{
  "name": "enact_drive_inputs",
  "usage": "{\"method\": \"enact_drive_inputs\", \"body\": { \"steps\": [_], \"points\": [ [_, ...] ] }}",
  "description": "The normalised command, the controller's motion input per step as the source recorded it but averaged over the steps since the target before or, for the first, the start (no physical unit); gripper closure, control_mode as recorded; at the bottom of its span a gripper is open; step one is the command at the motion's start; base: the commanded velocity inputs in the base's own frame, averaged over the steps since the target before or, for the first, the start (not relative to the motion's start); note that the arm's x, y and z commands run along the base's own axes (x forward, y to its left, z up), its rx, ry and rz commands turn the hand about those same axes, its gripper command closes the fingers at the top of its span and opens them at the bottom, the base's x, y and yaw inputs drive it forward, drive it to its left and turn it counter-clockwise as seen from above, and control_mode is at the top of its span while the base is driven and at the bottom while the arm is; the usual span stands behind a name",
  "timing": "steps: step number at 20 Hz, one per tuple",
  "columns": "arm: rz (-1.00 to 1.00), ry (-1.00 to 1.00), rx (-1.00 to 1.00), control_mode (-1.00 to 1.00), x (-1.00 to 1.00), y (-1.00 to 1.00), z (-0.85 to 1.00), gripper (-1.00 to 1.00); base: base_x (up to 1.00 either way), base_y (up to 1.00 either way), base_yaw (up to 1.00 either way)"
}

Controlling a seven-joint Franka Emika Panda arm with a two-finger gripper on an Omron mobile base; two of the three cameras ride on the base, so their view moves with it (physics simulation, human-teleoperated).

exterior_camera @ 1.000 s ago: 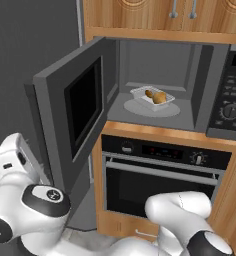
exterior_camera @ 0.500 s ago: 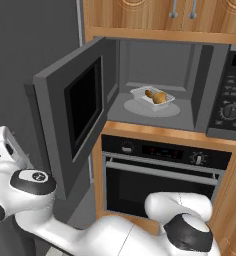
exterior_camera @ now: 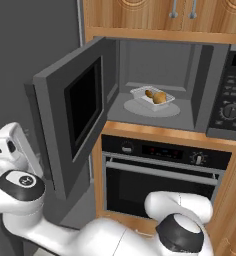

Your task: Place the tupperware containing the chicken drumstick and potato meal in the microwave. Close the microwave door and press the start button to reheat the meal.

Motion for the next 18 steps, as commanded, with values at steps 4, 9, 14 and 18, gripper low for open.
{"method": "enact_drive_inputs", "body": {
  "steps": [4, 9, 14, 18],
  "points": [
    [-0.17, 0.0, 0.1, -1.0, -0.33, -1.0, 0.05, -1.0, 0.0, 0.0, 0.0],
    [-0.16, -0.01, 0.18, -1.0, -0.61, -1.0, 0.0, -1.0, 0.0, 0.0, 0.0],
    [-0.12, 0.02, 0.19, -1.0, -0.14, -1.0, 0.0, -1.0, 0.0, 0.0, 0.0],
    [-0.05, 0.17, 0.15, -1.0, 0.2, -1.0, 0.11, -1.0, 0.0, 0.0, 0.0]
  ]
}}
